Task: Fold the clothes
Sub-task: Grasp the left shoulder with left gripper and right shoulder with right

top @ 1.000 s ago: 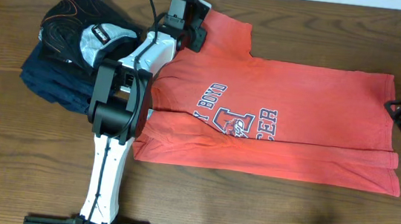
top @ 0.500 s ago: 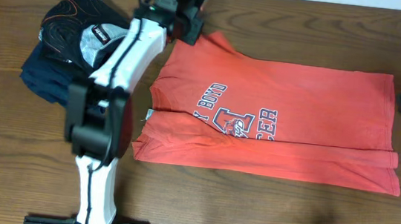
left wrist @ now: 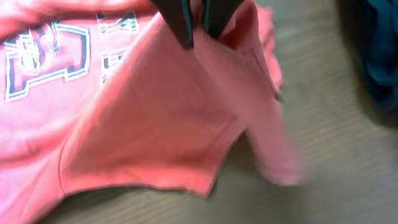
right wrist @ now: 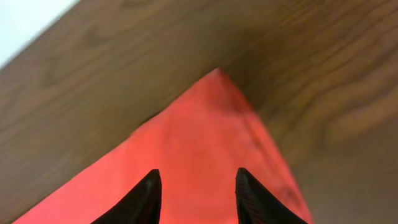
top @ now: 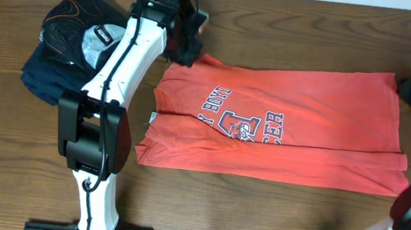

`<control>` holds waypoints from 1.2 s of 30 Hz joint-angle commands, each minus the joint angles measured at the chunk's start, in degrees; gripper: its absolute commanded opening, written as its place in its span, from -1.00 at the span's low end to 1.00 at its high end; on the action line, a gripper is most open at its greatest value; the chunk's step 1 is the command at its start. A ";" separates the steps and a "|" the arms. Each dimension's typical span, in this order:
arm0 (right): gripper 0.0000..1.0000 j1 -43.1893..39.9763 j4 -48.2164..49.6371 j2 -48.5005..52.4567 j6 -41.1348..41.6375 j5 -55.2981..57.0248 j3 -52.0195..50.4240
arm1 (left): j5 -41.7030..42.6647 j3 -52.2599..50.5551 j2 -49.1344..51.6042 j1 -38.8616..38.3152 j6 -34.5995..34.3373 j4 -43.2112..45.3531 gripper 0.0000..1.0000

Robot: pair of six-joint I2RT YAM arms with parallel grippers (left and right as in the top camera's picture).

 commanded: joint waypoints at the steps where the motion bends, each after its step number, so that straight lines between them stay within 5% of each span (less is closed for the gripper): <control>1: -0.26 0.28 4.48 5.33 0.26 1.66 0.39 | -0.31 0.09 0.59 -0.11 0.09 -2.91 -0.87; 8: -0.22 0.31 14.51 14.34 1.64 3.87 0.90 | -0.28 0.09 0.59 -0.11 -0.11 -5.25 -0.88; 19: -0.10 2.08 17.44 20.06 1.99 1.66 0.90 | -0.28 0.09 0.59 -0.11 -0.11 -5.07 -0.87; 27: -0.40 3.26 18.01 20.13 1.99 -3.67 0.90 | -0.31 0.09 0.59 -0.11 -0.11 -5.09 -0.87; 32: -0.97 1.33 17.73 18.14 4.09 -4.59 0.90 | -0.31 0.09 0.59 -0.11 -0.11 -5.11 -0.87; 36: -0.97 -1.20 17.81 12.20 4.59 -5.07 0.90 | -0.31 0.09 0.59 -0.11 -0.09 -5.11 -0.87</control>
